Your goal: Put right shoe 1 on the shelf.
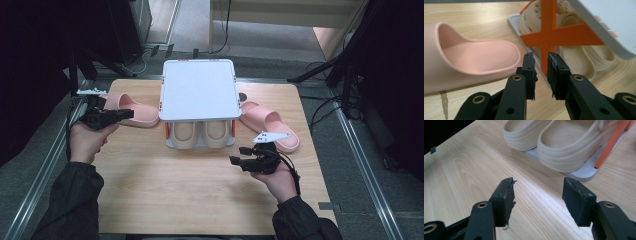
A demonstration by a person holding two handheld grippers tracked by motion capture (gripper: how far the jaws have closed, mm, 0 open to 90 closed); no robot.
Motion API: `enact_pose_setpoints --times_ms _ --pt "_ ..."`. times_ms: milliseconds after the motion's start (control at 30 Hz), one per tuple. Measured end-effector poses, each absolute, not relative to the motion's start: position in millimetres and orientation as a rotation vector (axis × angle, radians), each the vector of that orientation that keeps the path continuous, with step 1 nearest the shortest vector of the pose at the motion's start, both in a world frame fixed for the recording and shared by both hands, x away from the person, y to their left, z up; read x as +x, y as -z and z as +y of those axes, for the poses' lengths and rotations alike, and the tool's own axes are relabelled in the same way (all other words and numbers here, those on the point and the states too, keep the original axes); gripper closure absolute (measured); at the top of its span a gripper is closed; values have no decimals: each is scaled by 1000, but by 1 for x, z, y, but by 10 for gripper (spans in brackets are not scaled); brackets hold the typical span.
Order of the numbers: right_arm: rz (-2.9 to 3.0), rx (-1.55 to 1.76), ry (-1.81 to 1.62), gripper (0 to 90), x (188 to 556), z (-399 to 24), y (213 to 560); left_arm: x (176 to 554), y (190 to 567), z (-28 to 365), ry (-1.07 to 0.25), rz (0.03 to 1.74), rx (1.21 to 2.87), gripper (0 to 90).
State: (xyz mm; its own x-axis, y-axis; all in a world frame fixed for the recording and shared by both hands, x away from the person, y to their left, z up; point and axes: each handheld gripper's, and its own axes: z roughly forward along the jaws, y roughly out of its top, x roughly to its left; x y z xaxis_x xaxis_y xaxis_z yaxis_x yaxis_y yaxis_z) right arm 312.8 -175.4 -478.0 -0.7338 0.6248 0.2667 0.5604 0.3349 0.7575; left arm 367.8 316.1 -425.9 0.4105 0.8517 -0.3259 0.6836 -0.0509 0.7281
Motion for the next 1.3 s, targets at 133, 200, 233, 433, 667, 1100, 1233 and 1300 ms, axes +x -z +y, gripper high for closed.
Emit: enact_pose_setpoints --times_ms 133,200,233,433,667,1100,1233,1300 --pt "2479 1151 -1401 431 307 -181 479 380 437 319 -239 1348 1778 803" --pt "2458 1191 -1405 432 304 -186 479 386 442 321 -243 1366 1794 820" --pt "2455 1191 -1402 432 303 -187 480 392 447 321 -274 1385 1816 824" --pt "2448 1209 -1367 432 294 -190 482 408 462 328 -280 1409 1826 847" --pt "2416 1247 -1346 432 288 -199 483 424 478 336 -254 1455 1765 854" --pt "2436 1256 -1333 463 285 -196 485 438 514 347 -256 1561 1773 882" --pt "2445 1240 -1340 463 287 -192 484 435 515 348 -268 1558 1771 883" --pt "2466 1218 -1337 460 290 -187 485 433 515 348 -280 1554 1776 880"
